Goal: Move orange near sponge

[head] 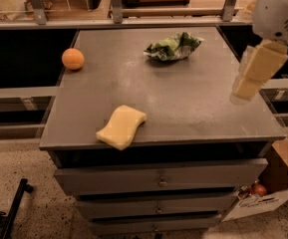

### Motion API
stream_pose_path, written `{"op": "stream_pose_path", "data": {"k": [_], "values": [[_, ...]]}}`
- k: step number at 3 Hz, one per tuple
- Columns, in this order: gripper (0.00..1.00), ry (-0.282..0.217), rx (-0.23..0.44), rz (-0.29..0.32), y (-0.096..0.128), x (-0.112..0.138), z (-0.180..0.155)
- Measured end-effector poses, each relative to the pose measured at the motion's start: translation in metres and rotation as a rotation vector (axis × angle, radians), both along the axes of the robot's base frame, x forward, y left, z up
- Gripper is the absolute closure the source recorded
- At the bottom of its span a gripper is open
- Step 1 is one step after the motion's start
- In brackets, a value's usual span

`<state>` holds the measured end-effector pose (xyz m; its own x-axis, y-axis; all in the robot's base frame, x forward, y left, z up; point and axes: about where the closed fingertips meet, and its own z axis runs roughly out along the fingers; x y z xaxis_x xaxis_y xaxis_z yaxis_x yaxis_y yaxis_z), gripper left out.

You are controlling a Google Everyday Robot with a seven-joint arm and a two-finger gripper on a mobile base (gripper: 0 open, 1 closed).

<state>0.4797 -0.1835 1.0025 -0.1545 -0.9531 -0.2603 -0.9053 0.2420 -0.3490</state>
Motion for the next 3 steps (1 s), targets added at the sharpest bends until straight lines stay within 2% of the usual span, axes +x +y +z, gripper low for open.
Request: {"op": "stream_pose_path", "data": {"k": [1, 2, 3], "values": [[0.0, -0.033, 0.072, 0.058, 0.035, 0.054, 0.005], [0.0, -0.068, 0.174, 0.111, 0.078, 0.103, 0.013], [0.0, -0.075, 0.324, 0.149, 0.129, 0.14, 0.011]]}}
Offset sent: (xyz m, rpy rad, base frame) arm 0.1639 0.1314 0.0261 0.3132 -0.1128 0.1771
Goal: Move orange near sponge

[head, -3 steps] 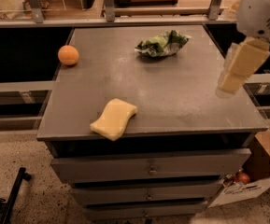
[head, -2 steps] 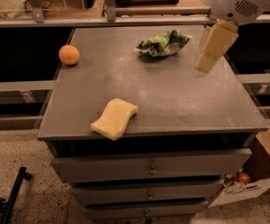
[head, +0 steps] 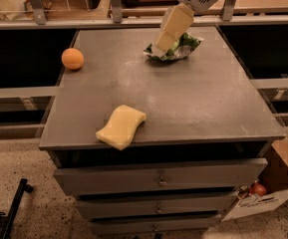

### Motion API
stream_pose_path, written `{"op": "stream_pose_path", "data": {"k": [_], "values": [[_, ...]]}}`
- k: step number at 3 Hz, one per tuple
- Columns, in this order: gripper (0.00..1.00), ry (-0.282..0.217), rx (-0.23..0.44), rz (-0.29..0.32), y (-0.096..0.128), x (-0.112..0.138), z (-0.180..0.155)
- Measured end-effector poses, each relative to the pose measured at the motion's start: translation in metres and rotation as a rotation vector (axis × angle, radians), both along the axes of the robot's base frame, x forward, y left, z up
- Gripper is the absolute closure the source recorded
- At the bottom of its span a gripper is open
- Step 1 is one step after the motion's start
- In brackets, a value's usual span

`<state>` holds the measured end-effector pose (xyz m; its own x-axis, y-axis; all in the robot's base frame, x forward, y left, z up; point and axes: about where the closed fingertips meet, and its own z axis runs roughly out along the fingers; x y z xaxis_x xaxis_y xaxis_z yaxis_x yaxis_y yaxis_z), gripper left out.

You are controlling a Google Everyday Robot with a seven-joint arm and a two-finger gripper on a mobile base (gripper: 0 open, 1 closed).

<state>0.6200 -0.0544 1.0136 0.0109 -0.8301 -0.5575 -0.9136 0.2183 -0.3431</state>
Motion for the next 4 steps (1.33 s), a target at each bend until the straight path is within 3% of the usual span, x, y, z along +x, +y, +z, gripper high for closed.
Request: {"op": "stream_pose_path", "data": {"k": [2, 3, 4], "values": [[0.0, -0.007, 0.031, 0.027, 0.012, 0.005, -0.001], [0.0, -0.018, 0.127, 0.093, 0.051, 0.029, -0.009], [0.0, -0.071, 0.179, 0.111, 0.112, 0.078, -0.037]]}}
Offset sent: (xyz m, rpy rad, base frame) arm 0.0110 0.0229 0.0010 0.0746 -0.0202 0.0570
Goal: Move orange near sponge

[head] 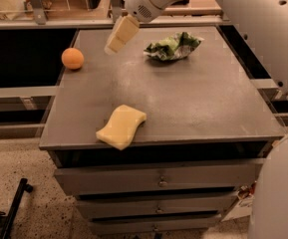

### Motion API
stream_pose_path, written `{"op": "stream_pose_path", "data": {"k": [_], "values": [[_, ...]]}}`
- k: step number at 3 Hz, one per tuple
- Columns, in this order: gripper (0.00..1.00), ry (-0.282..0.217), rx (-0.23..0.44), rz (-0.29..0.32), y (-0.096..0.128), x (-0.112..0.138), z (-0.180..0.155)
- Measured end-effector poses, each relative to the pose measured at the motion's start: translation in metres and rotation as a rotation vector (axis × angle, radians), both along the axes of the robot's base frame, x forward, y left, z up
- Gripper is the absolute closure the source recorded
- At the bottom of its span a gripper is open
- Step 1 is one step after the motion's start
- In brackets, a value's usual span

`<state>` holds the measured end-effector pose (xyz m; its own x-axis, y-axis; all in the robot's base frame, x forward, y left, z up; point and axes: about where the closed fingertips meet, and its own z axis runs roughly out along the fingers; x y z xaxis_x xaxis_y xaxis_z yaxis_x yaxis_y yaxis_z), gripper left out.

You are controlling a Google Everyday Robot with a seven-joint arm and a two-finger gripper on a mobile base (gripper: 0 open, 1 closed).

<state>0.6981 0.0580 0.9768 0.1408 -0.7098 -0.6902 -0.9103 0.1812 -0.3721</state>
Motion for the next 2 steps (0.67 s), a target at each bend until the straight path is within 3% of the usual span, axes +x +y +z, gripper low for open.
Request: {"op": "stream_pose_path", "data": {"k": [2], "values": [[0.0, -0.012, 0.017, 0.005, 0.008, 0.0043, -0.0053]]}}
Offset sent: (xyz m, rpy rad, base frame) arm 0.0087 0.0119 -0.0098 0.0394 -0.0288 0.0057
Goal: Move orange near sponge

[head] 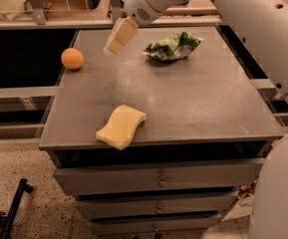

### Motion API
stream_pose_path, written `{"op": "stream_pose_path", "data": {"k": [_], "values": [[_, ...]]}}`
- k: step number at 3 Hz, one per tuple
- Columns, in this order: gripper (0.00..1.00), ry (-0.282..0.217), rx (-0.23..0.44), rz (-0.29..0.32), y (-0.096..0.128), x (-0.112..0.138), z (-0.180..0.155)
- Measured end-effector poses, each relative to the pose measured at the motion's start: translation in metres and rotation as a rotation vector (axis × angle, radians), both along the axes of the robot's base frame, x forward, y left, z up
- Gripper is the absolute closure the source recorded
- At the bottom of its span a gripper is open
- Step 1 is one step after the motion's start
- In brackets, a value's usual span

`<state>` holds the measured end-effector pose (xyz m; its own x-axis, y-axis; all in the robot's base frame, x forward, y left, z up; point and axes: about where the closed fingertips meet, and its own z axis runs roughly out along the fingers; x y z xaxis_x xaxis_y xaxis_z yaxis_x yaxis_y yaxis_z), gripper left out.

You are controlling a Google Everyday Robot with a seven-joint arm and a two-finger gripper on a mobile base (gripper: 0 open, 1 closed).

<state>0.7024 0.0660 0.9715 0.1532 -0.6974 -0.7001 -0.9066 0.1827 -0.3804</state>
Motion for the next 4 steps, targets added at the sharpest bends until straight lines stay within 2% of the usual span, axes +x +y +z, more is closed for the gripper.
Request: {"op": "stream_pose_path", "data": {"k": [1, 3, 4], "values": [[0.0, 0.013, 0.045, 0.029, 0.021, 0.012, -0.017], [0.0, 0.085, 0.148, 0.115, 0.065, 0.028, -0.057], [0.0, 0.1, 0.188, 0.127, 0.082, 0.032, -0.072]]}}
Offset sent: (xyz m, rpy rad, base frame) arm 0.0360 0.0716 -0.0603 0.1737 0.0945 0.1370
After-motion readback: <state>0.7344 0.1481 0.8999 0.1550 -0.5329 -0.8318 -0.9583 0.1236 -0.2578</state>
